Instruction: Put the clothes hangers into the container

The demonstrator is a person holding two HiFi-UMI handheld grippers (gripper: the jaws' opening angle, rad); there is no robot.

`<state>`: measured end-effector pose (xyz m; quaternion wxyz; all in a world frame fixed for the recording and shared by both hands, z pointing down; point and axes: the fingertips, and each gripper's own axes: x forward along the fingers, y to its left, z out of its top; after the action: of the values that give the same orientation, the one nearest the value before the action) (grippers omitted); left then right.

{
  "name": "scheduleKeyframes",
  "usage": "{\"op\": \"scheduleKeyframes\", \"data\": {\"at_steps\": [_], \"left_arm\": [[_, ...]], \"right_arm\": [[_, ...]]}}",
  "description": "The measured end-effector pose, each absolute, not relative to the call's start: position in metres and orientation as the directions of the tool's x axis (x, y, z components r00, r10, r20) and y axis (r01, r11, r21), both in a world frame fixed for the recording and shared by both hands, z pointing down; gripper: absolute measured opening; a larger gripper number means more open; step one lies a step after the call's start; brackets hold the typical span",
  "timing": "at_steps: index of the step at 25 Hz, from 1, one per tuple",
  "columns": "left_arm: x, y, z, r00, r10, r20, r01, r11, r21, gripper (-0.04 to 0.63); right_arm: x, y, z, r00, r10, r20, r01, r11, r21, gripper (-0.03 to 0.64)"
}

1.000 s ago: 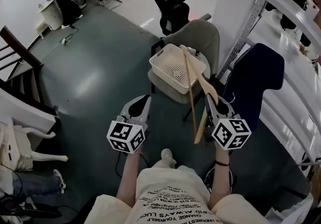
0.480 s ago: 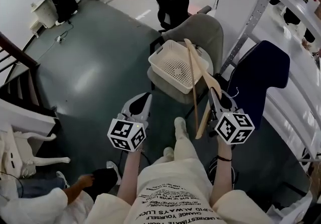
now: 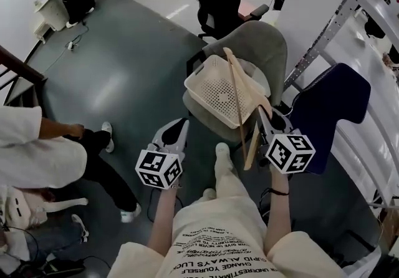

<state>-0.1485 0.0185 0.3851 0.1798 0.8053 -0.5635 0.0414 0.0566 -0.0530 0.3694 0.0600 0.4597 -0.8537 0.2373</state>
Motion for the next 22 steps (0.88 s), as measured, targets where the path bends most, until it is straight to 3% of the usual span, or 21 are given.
{"op": "scheduleKeyframes", "data": {"at_steps": [22], "left_arm": [[-0.138, -0.140, 0.500, 0.366, -0.776, 0.514, -0.901, -0.158, 0.404, 0.023]], "right_arm": [[0.012, -0.216, 0.500, -0.638, -0.452, 0.623, -0.761, 0.495, -0.421, 0.055]]}}
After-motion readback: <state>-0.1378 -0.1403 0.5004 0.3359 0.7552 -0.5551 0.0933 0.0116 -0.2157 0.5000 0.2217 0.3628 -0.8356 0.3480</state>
